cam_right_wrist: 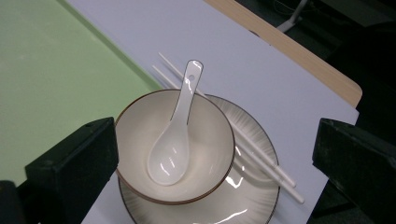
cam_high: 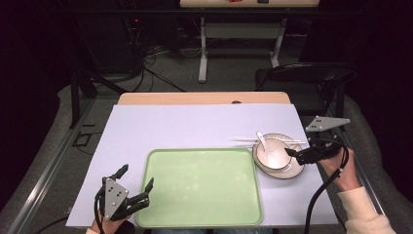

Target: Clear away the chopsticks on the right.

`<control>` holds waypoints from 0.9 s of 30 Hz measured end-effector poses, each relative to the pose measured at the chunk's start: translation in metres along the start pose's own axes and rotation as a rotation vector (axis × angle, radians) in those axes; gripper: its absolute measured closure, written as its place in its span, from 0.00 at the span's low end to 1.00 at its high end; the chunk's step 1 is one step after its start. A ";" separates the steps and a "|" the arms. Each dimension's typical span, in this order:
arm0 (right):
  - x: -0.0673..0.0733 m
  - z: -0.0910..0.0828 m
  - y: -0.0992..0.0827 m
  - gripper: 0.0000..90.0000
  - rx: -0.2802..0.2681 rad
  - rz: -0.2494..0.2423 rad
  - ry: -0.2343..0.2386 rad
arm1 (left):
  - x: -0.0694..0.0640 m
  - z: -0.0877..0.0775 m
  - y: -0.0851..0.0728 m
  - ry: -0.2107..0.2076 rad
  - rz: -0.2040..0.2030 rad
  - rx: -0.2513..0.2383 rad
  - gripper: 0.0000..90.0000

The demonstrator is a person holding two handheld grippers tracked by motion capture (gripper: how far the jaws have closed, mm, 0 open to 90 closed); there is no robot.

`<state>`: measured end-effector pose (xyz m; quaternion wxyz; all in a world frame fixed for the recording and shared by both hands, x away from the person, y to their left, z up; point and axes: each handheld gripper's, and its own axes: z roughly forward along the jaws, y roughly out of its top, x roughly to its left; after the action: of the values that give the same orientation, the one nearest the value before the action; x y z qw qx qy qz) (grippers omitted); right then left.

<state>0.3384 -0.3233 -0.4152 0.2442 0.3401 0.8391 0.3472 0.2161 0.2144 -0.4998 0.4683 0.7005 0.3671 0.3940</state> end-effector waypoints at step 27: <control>-0.090 0.083 0.025 0.03 0.241 0.030 0.058 | 0.000 0.000 0.000 0.002 -0.004 0.001 0.17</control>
<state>0.4606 -0.3426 -0.4339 0.1722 0.3692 0.8763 0.2572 0.2161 0.2143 -0.4998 0.4682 0.6998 0.3691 0.3935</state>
